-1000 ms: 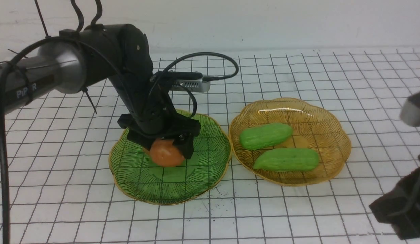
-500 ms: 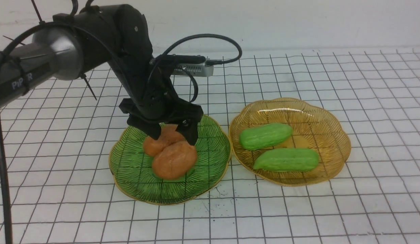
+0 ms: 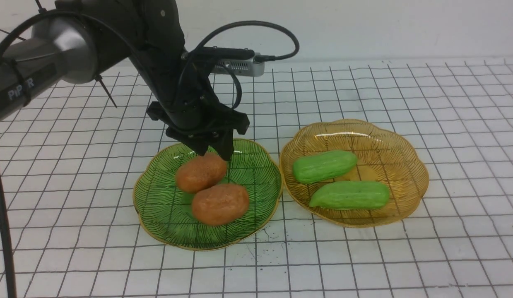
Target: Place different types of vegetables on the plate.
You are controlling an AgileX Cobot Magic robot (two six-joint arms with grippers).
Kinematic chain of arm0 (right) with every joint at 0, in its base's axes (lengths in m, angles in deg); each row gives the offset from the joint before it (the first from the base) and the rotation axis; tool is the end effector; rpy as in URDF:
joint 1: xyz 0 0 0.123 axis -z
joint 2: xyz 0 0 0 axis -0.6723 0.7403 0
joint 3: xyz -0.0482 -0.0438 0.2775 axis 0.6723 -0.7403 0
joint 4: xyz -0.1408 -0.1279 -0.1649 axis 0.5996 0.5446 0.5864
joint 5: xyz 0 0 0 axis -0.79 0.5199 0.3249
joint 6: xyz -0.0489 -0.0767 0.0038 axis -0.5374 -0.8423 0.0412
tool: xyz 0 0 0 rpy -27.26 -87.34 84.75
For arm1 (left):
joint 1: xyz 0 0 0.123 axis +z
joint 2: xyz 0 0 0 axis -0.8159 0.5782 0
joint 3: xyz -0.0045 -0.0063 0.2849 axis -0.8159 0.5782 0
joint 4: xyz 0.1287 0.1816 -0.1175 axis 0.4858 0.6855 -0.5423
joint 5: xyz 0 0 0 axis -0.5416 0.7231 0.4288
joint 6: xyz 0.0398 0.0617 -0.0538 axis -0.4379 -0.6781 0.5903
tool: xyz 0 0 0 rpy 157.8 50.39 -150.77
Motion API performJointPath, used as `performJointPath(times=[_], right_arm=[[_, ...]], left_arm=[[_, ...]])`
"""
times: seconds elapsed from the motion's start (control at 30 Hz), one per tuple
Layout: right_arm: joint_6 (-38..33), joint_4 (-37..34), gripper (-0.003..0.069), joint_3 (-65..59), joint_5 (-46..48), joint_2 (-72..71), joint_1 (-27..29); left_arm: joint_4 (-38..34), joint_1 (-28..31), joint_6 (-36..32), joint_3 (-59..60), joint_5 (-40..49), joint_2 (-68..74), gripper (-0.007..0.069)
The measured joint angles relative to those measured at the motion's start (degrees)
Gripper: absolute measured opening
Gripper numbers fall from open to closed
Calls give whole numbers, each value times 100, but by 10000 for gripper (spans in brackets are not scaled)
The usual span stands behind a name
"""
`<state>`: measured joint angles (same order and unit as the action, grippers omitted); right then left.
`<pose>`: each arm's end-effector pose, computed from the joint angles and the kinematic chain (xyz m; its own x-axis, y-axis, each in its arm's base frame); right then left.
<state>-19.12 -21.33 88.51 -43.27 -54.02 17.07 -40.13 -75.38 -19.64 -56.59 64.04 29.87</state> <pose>0.0719 0.0339 0.2498 0.0232 -0.0131 -0.9996 -0.4264 0.9043 -0.0217 0.3804 -0.1585 0.2826 -0.8889 0.3608 -0.2824 0.4102 0.9013 -0.1394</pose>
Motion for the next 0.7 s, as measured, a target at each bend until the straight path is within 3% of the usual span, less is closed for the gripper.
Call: performJointPath(times=[0.07,0.1,0.23,0.33,0.7], right_arm=[[0,0,-15,-14,-36,0,0],[0,0,-15,-14,-36,0,0],[-5,7,-15,-18,-43,0,0],[-5,17,-15,-18,-47,0,0],[-5,3,-15,-381,166,-321,0]], left_arm=[[153,0,-123,-31,7,0,219],[167,0,-134,-37,7,0,219],[556,0,-183,-413,224,-29,56],[683,0,-183,-619,251,-194,4],[1107,0,-183,-679,376,-1392,-8]])
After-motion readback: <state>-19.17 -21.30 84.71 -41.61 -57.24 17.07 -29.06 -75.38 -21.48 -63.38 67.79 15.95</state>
